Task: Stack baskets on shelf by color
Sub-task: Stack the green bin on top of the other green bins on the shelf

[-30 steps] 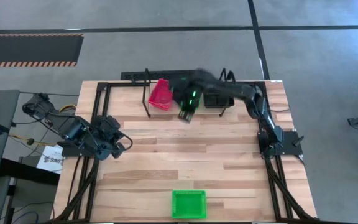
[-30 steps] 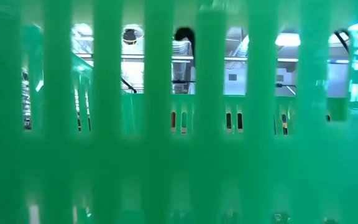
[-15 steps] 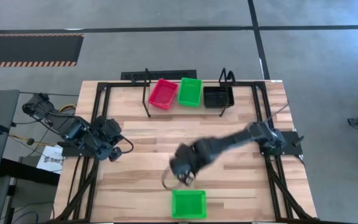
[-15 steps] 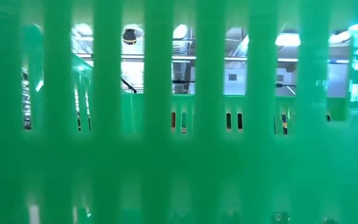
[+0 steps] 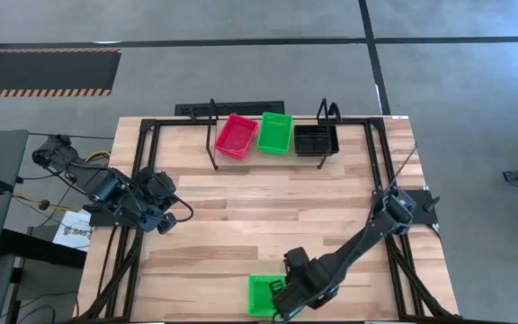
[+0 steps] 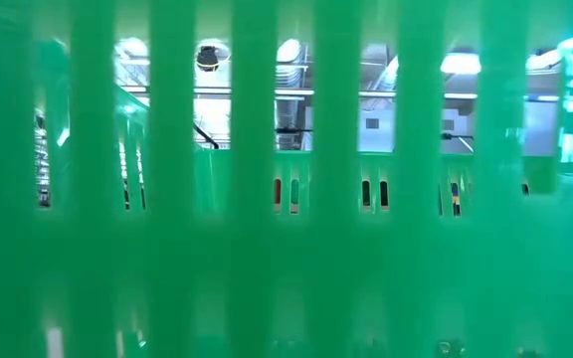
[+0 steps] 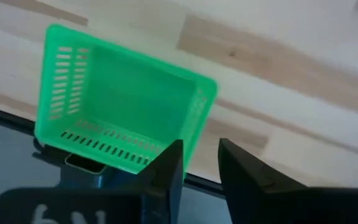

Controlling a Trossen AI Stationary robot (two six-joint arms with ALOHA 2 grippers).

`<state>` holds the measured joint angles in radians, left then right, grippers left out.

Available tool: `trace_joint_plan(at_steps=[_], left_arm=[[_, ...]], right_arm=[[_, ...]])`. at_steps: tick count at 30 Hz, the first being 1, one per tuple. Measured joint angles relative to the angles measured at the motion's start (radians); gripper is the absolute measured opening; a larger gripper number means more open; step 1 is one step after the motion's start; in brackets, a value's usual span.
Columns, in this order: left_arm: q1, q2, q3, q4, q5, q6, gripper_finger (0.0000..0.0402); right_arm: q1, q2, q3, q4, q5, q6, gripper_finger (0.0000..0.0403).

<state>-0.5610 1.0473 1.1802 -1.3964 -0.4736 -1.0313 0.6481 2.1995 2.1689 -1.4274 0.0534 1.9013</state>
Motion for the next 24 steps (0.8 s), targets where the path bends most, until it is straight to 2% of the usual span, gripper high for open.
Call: trace_joint_plan(at_steps=[4,9,12,24], left_arm=[[0.000,0.000,0.000,0.000,0.002,0.000,0.0002],[0.000,0.000,0.000,0.000,0.017,0.000,0.0002],[0.000,0.000,0.000,0.000,0.024,0.003,0.0002],[-0.001,0.000,0.000,0.002,0.047,0.004,0.0002]], right_arm=[[0.005,0.048,-0.002,0.037,-0.031,0.036,0.0148],[0.013,0.098,-0.003,0.045,-0.136,0.039,0.0186],[0.013,0.112,-0.003,0.053,-0.143,0.040,0.0200],[0.006,0.115,-0.149,0.222,-0.142,0.033,0.0202]])
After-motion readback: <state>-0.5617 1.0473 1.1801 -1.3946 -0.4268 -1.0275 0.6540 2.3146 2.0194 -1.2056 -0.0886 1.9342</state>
